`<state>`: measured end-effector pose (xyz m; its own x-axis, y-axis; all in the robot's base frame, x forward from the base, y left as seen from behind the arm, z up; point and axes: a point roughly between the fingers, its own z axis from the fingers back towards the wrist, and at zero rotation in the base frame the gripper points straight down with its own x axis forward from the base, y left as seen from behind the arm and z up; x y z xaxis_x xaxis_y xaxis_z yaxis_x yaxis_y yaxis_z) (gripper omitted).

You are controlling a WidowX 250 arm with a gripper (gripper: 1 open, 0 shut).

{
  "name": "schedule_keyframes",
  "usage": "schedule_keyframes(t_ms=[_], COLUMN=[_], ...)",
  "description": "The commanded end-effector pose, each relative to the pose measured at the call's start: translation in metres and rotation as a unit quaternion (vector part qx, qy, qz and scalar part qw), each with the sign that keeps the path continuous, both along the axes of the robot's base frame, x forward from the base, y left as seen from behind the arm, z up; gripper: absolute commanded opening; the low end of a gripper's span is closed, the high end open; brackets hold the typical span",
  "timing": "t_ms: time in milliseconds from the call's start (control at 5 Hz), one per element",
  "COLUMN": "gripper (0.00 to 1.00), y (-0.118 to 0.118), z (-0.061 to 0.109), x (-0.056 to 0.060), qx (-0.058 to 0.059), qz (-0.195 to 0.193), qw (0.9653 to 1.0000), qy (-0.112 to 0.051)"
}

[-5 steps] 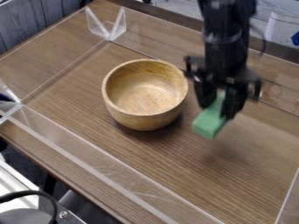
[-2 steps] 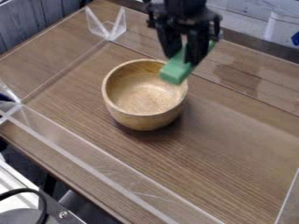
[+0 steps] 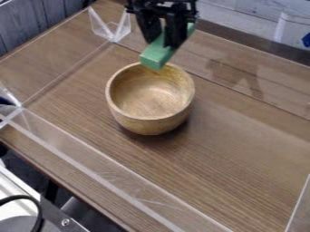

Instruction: Put the green block in the brown bowl

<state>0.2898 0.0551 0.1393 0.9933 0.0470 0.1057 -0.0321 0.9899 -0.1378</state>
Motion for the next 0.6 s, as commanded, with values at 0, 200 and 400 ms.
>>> schedule_keyframes(t_ms=[0,200,400], gripper=[0.0,0.0,0.0], y=[0.018,-0.001,-0.017], z=[0.003,0.003,0.004], x=[-0.003,-0.002,-0.003], qx=[0.015,0.009,0.002], qz=[0.003,-0.009,-0.021], qw=[0.9998,0.9999,0.9998], qy=[-0.015,-0.01,-0.004])
